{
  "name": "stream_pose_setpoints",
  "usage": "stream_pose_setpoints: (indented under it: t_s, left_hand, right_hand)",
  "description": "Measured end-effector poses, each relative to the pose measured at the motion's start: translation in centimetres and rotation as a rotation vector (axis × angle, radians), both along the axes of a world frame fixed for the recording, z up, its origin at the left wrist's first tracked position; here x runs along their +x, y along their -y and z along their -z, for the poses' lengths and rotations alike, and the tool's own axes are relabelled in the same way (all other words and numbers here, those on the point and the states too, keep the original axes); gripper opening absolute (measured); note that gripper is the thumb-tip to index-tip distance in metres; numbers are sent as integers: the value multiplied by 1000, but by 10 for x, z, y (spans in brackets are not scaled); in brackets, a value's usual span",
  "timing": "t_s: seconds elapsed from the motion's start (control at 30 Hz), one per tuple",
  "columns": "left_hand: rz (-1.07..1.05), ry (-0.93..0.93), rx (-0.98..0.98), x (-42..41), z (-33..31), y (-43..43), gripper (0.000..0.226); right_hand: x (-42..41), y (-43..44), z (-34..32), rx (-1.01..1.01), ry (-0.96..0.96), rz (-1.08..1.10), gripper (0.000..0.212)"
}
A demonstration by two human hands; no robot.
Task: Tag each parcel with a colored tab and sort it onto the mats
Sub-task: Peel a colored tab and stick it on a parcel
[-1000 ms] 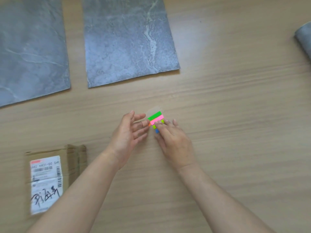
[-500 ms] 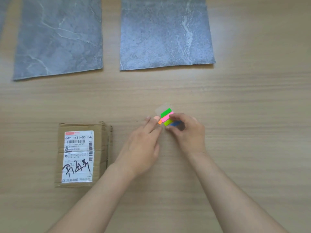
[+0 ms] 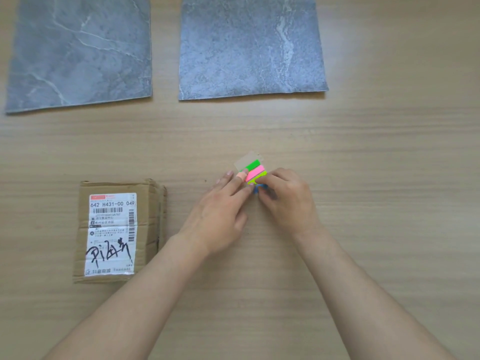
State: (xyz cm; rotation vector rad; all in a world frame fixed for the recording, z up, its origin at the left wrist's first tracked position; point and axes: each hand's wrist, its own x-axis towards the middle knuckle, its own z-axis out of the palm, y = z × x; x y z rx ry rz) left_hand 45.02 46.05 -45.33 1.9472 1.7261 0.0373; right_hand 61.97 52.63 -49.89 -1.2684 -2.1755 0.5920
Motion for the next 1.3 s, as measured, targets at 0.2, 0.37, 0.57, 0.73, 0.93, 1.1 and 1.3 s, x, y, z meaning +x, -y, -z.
stream_pose_setpoints:
  t_s: [0.2,0.37,0.57,0.73,0.93,1.1,1.3]
  left_hand:
    - [-21,38,41,-2,9,0,55]
    - [-16,22,99,0,12,3,55]
    - [-72,41,99,7,10,3,56]
    - [-87,63,109,8,9,-8,44]
    - [-862,745,68,27,-64,-18,18]
    - [-1103,1306,-221,-11,-138,23,33]
    - [-976,1272,-256,-79,-169,99,9]
  right_hand:
    - [3,-3,-1,-57,7,-6,21]
    - [7,-7,-9,-125,-36,-7,26]
    - [15,-7,-14,-153,-302,435,24]
    - [31,-5,-37,-290,-820,1011,21]
    - [-4,36,-93,-180,-793,548,32]
    - [-32,75,-133,245,-496,168,23]
    - [-77,138,-157,466,-343,-82,9]
